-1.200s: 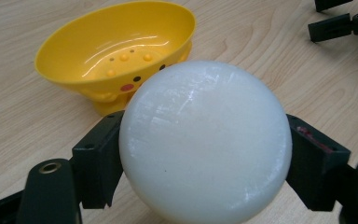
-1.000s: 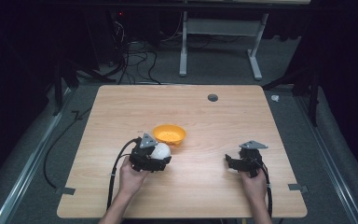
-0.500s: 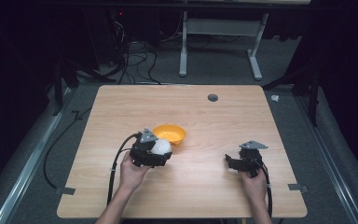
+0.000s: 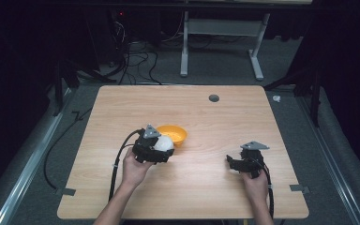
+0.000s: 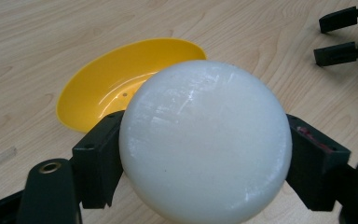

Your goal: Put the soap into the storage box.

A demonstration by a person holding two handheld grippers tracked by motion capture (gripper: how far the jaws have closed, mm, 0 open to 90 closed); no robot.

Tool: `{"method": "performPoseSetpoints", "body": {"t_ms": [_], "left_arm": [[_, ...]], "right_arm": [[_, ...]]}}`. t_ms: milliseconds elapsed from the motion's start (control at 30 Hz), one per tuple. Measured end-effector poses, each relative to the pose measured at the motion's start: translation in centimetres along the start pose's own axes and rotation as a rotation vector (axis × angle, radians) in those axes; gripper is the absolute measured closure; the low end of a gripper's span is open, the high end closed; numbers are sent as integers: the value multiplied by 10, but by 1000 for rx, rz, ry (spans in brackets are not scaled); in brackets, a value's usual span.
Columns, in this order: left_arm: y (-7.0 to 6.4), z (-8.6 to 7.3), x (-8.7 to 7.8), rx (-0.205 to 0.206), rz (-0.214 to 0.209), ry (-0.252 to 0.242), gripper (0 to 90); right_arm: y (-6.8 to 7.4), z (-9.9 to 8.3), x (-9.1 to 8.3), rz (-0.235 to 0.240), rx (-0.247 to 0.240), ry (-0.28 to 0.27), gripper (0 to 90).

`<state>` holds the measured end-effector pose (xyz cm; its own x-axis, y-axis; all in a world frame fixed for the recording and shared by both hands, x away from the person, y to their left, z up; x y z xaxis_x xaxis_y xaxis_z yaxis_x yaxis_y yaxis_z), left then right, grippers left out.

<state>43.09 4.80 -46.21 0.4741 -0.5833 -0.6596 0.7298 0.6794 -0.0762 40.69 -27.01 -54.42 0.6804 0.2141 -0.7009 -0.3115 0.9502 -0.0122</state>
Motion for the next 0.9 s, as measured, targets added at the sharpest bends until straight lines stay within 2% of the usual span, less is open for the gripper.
{"method": "performPoseSetpoints", "body": {"t_ms": [67, 267, 467, 633, 900], "left_arm": [[1, 3, 0, 4, 5, 0, 237], [8, 10, 3, -27, 15, -4, 237], [10, 19, 5, -26, 14, -6, 237], [16, 31, 4, -32, 33, -14, 237], [21, 43, 9, -21, 43, 2, 237]], "right_arm": [[0, 0, 0, 0, 0, 0, 232], [0, 0, 0, 0, 0, 0, 232], [0, 0, 0, 0, 0, 0, 233], [0, 0, 0, 0, 0, 0, 232], [0, 0, 0, 0, 0, 0, 233]]}}
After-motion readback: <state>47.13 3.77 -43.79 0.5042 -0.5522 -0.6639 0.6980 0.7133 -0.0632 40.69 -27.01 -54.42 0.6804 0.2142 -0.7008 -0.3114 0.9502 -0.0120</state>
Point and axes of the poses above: each handheld gripper's, and its own axes: x roughly forward along the jaws, z roughly out of its top, y roughly to its left, the point moved 6 cm from there along x, roughly forward along the jaws
